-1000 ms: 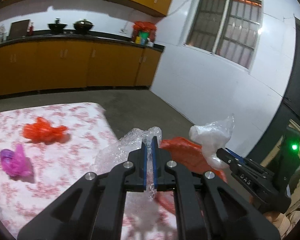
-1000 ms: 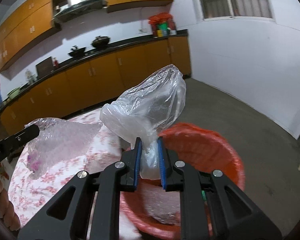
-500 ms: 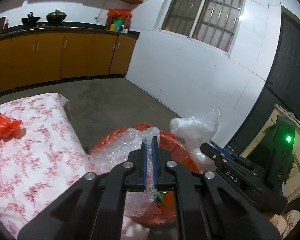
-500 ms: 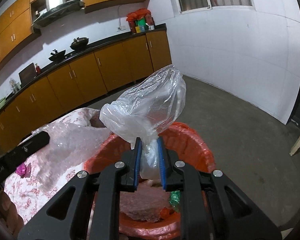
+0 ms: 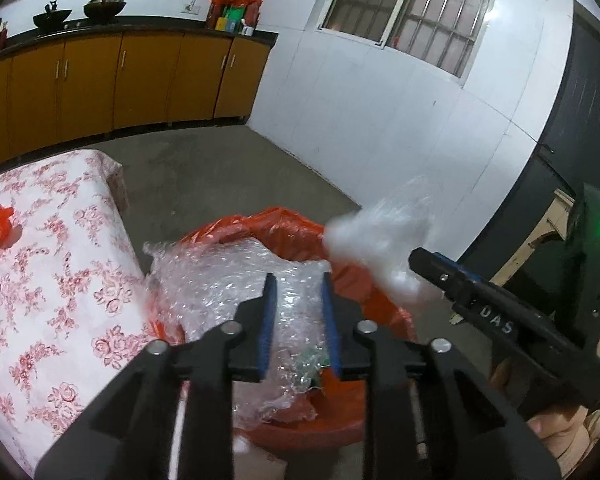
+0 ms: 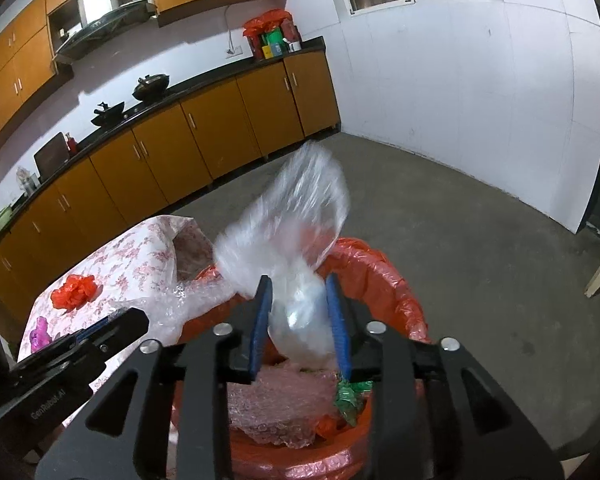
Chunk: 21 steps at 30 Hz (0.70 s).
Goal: Collect trash
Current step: 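Open both tools to drop the clear bag and bubble wrap into the basket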
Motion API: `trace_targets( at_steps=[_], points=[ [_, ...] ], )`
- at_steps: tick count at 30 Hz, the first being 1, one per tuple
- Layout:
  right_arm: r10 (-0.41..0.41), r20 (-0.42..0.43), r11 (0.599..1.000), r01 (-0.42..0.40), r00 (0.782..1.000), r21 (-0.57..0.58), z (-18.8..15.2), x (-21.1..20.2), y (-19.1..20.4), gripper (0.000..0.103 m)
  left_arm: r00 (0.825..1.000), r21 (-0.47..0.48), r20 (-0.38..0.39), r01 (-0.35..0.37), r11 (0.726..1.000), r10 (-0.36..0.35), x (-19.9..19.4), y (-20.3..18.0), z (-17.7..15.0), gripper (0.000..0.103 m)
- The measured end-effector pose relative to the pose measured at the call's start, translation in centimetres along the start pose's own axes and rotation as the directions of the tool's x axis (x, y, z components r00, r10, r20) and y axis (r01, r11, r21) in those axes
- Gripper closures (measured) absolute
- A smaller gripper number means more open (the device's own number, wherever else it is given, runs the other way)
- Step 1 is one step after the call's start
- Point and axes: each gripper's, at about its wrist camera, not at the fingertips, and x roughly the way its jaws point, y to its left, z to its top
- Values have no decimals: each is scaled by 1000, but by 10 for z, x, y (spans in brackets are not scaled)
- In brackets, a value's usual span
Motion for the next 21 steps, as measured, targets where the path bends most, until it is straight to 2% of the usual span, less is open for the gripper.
trace_targets(
  at_steps=[2,10,16,21],
  points=[
    [-2,0,1000,2,1000,4,-2,0,-1,65,1000,-12,-3,-4,1000,4,1,5,-1,74],
    [-20,4,1000,20,1000,8,-3,-1,-6,65,999,-33,-35,29,999,-30,3,10,-5,68],
    [-48,14,999,48,999,18,-3,-8,-17,65,996,-4,-46,70,998,-70,1,-6,-6,58],
    [-74,25,997,73,997,19,-1,-15,-26,65,999,6,-21,46,999,-46,-7,-7,-2,54]
  ],
)
